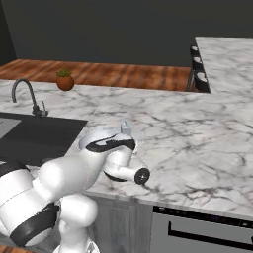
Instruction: Gather the eggs and milk located in the vicinity of the sink area and place them right next to the bowl.
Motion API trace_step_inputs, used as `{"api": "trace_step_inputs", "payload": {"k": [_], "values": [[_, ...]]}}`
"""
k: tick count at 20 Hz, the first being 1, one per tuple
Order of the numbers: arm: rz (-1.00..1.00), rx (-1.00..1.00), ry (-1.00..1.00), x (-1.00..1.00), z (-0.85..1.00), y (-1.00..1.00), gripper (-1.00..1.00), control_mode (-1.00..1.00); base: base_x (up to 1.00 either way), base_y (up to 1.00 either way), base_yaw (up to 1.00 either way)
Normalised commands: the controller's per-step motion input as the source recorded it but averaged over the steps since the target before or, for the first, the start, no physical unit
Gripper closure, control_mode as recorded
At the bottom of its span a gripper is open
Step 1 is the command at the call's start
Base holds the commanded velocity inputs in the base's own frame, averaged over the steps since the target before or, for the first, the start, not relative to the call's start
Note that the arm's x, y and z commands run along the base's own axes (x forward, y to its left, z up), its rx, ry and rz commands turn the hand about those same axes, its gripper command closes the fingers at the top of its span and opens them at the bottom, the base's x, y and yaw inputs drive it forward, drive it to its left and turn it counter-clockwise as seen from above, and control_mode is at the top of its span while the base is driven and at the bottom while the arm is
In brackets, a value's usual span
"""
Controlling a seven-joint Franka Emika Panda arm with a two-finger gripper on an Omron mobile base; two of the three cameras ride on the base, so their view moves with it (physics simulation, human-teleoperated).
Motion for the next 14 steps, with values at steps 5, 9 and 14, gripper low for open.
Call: {"api": "trace_step_inputs", "payload": {"k": [5,9,14], "values": [[0.05,-0.12,-0.10,-0.56,1.00,0.41,-1.00,-1.00,0.00,0.00,0.00],[0.04,-0.21,-0.01,-0.45,1.00,0.37,-1.00,-1.00,0.00,0.00,0.00],[-0.02,-0.22,0.08,-0.53,0.97,0.22,-1.00,-1.00,0.00,0.00,0.00]]}}
